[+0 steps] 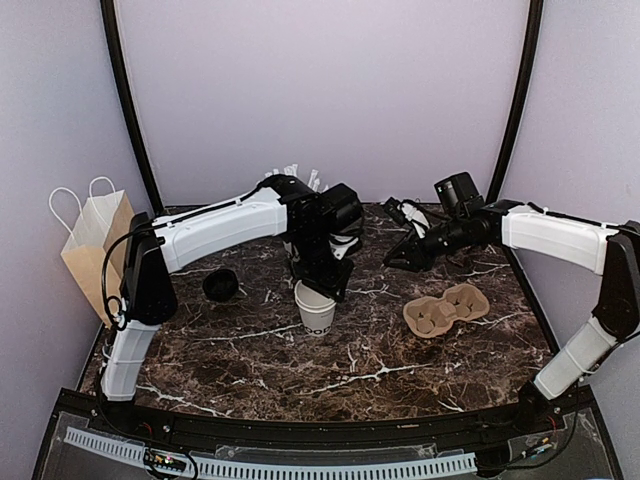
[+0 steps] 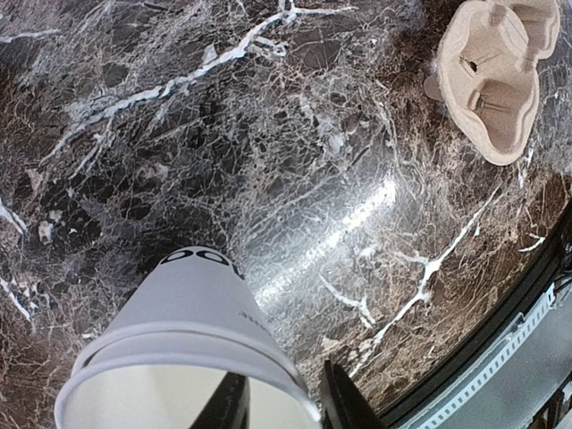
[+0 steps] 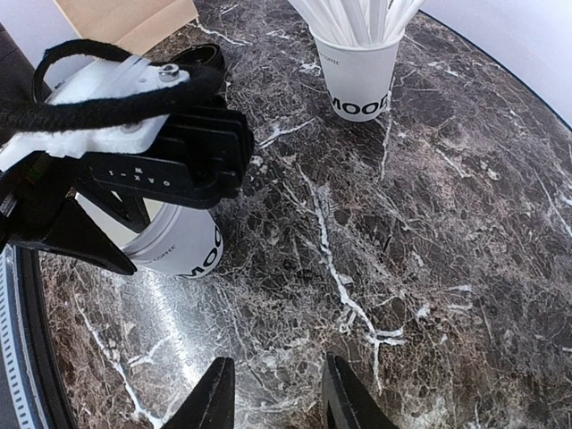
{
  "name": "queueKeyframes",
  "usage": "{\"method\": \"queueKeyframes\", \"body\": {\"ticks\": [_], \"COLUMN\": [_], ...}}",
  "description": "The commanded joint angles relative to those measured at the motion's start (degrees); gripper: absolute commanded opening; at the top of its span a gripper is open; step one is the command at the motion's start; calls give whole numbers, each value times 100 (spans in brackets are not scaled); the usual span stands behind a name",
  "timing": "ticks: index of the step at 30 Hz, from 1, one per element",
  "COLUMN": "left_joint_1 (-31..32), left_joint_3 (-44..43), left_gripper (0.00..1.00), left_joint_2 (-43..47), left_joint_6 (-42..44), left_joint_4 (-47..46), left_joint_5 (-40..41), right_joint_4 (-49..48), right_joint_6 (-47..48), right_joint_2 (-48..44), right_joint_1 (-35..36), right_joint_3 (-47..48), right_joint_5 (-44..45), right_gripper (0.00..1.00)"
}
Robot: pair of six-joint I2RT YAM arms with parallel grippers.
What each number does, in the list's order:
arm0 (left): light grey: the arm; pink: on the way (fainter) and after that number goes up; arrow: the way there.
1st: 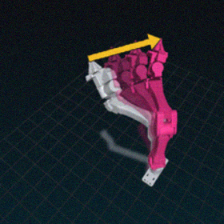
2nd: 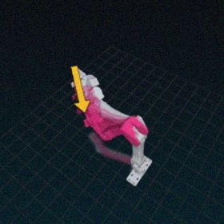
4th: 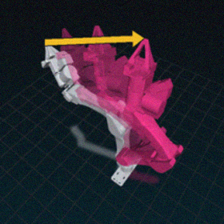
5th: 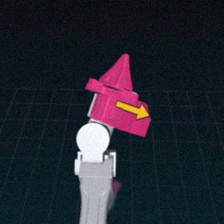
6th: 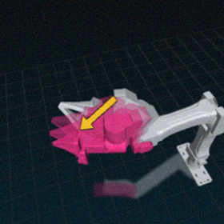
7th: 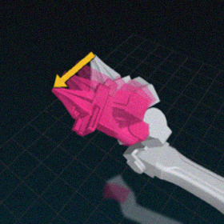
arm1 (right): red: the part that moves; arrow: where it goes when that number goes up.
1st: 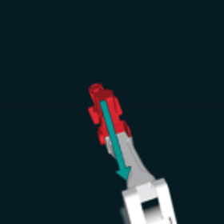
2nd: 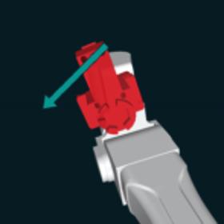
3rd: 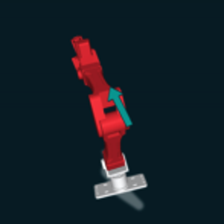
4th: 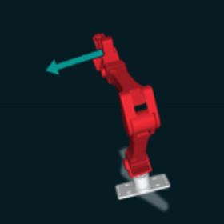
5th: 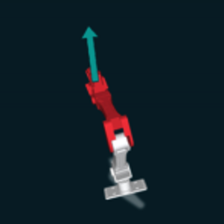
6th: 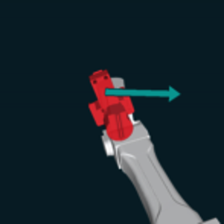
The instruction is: Pack the takeout coffee
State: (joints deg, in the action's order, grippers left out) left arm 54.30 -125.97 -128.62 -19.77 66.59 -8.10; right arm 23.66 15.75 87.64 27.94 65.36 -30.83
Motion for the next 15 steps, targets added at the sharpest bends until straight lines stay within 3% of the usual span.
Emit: {"method": "queueKeyframes", "body": {"ticks": [1,9,15], "left_joint_1": [48,54,58], "left_joint_3": [-24,-240,-474], "left_gripper": [27,23,27], "left_joint_2": [79,93,132], "left_joint_6": [17,-28,-44], "left_joint_4": [206,334,489], "left_joint_5": [7,5,124], "right_joint_4": [-159,-149,-138], "right_joint_6": [16,-22,-22], "right_joint_2": [-4,88,123], "right_joint_1": [-28,-31,-25], "right_joint_3": [-74,-102,-108], "right_joint_5": [-105,-306,-341], "right_gripper": [35,35,35]}}
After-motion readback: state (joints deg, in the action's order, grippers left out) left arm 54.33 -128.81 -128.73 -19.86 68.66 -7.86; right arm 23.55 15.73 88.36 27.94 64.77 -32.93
